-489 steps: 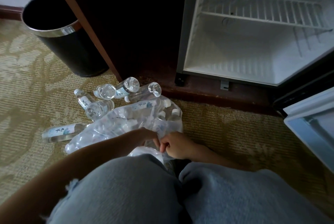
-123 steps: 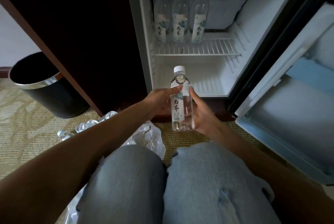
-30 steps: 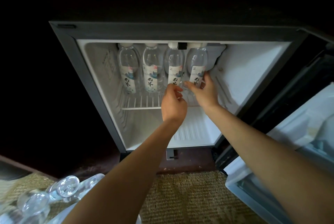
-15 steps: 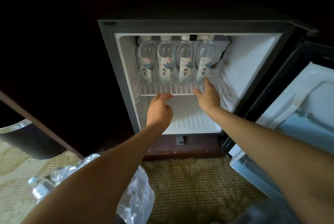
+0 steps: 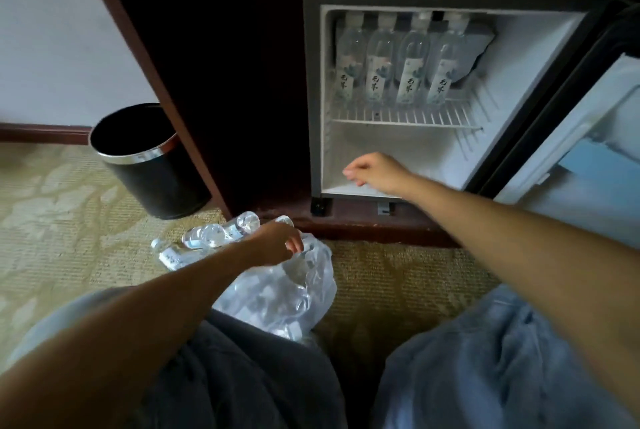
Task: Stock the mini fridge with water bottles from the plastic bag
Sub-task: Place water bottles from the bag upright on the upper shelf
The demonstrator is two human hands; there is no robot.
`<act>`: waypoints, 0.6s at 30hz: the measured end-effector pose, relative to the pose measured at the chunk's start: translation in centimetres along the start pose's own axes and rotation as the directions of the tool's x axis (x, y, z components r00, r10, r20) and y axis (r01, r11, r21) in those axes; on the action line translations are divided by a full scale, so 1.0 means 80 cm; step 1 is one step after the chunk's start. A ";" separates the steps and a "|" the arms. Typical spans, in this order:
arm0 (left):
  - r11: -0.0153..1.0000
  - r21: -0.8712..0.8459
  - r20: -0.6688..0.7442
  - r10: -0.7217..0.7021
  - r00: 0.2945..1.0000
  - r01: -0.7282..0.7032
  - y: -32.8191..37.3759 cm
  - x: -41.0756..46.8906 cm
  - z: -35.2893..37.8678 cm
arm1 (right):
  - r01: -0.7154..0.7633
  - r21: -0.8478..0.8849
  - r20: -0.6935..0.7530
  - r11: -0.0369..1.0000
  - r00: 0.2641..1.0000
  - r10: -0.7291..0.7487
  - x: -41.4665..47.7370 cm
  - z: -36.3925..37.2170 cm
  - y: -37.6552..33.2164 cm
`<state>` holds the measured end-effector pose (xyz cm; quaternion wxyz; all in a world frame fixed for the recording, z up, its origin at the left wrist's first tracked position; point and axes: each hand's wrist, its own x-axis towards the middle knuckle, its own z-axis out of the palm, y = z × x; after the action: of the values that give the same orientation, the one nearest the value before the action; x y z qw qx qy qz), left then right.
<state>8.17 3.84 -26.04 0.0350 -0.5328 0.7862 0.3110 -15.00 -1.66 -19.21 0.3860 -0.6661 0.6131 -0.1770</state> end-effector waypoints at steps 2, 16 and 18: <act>0.999 -0.033 0.012 -0.036 0.999 0.037 -0.009 -0.014 0.027 | -0.016 0.155 0.058 0.988 0.998 0.008 -0.015 0.069 -0.008; 0.858 0.281 -0.004 -0.447 0.895 0.430 -0.092 -0.022 0.132 | -0.278 0.096 0.207 0.956 0.945 0.254 0.011 0.290 0.089; 0.848 0.279 0.023 -0.475 0.880 0.451 -0.099 -0.016 0.146 | -0.260 0.086 0.235 0.962 0.944 0.233 0.020 0.303 0.096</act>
<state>12.27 9.16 -38.50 0.2157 -0.6823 0.6664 0.2095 -2.75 4.44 -40.72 0.5095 -0.5761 0.6332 -0.0869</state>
